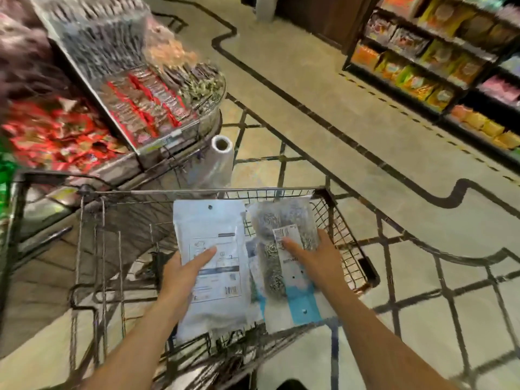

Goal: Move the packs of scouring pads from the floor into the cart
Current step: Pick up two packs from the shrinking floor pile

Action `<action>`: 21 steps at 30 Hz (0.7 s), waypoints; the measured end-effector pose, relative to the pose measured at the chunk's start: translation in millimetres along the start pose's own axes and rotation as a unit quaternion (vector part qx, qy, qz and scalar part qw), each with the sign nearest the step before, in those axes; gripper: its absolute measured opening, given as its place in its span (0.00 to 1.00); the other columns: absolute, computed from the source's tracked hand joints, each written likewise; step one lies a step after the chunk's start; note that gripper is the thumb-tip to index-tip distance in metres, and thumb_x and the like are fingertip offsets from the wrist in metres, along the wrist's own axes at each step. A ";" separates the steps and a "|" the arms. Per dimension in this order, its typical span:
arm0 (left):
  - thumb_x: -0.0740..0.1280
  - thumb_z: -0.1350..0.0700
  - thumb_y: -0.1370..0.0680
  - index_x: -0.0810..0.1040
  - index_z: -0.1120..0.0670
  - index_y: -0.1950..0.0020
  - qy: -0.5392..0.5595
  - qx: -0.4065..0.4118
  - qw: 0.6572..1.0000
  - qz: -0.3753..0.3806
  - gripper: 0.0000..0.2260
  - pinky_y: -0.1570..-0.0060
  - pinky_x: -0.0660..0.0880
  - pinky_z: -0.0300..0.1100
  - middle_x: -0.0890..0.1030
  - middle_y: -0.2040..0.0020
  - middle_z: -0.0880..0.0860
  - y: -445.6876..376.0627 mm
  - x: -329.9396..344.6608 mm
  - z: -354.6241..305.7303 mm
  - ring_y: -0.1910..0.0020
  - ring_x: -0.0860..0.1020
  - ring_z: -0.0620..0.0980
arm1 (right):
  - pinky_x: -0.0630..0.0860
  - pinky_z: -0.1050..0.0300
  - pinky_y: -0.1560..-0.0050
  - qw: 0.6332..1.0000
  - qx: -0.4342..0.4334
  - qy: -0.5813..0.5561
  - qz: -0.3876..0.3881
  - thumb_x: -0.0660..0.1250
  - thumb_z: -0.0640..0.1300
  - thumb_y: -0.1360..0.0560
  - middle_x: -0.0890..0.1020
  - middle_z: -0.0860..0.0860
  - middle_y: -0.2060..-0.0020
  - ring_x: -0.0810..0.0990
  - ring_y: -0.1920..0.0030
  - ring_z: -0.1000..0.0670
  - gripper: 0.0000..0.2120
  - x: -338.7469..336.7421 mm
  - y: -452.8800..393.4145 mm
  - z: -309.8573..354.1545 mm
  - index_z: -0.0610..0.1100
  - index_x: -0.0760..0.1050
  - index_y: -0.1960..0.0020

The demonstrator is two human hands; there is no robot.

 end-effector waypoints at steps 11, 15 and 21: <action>0.79 0.59 0.28 0.83 0.47 0.49 -0.017 -0.075 0.990 -0.118 0.11 0.45 0.81 0.54 0.88 0.54 0.48 -61.1 -26.3 96.5 0.51 0.86 0.52 | 0.84 0.49 0.53 0.990 0.085 0.068 0.086 0.78 0.68 0.35 0.85 0.54 0.52 0.86 0.55 0.51 0.31 86.7 -80.6 -81.2 0.52 0.75 0.41; 0.80 0.58 0.29 0.83 0.46 0.49 -0.039 -0.073 0.986 -0.145 0.13 0.47 0.80 0.50 0.87 0.50 0.50 -89.0 -23.4 129.5 0.49 0.85 0.53 | 0.84 0.46 0.51 0.985 0.098 0.088 0.112 0.77 0.67 0.34 0.85 0.56 0.54 0.85 0.55 0.51 0.27 114.1 -108.0 -111.3 0.54 0.74 0.43; 0.81 0.56 0.30 0.84 0.48 0.48 -0.060 -0.085 0.977 -0.185 0.13 0.50 0.82 0.51 0.88 0.54 0.49 -120.9 -26.7 180.8 0.52 0.86 0.52 | 0.80 0.56 0.60 0.980 0.103 0.105 0.134 0.74 0.72 0.34 0.84 0.57 0.54 0.84 0.55 0.53 0.34 164.0 -127.8 -159.2 0.53 0.72 0.38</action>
Point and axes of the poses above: each hand's wrist, its own y-axis away from the middle knuckle, its own x-axis out of the palm, z = x × y, the point moved 8 cm from there along -y, towards the middle knuckle
